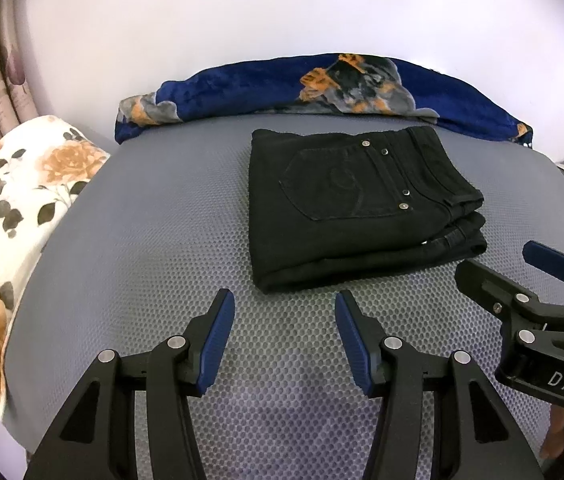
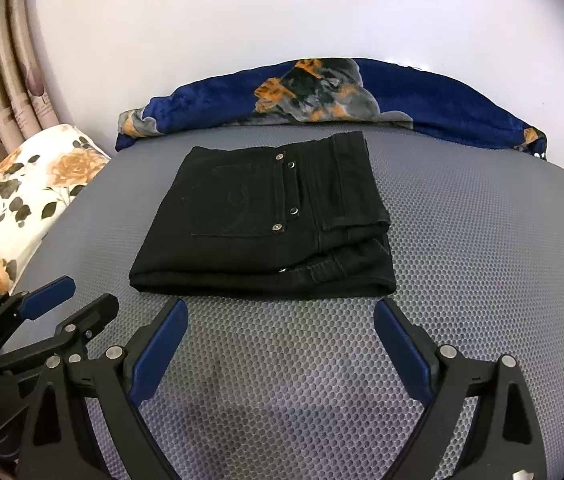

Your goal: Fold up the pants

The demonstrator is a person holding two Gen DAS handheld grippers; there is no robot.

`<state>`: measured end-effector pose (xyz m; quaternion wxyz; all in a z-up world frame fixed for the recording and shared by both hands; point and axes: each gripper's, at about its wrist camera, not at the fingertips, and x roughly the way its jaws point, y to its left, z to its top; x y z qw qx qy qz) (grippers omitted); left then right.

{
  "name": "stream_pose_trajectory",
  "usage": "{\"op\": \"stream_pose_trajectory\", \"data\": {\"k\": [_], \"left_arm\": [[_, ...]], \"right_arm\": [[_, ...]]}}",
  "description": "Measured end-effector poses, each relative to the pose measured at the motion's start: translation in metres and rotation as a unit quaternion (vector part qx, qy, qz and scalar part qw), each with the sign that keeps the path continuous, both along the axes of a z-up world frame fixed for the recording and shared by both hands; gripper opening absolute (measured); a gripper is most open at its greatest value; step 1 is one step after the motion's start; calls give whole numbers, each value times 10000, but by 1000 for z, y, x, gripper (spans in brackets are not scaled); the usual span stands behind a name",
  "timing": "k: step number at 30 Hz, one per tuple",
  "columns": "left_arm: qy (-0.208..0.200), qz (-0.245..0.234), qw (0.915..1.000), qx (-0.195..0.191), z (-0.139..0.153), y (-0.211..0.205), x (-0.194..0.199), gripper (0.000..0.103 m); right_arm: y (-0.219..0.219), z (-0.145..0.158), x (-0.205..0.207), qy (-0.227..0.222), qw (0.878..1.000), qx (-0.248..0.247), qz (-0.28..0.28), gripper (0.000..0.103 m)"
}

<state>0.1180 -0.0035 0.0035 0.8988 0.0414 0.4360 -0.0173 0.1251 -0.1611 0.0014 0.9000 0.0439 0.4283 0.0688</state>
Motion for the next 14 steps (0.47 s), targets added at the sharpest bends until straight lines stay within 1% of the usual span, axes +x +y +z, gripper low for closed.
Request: {"op": "stream_pose_trajectory", "data": {"k": [14], "left_arm": [[41, -42, 10000, 11, -3, -2, 4, 53]], "right_arm": [[0, -4, 1, 94, 9999, 27, -53, 93]]}}
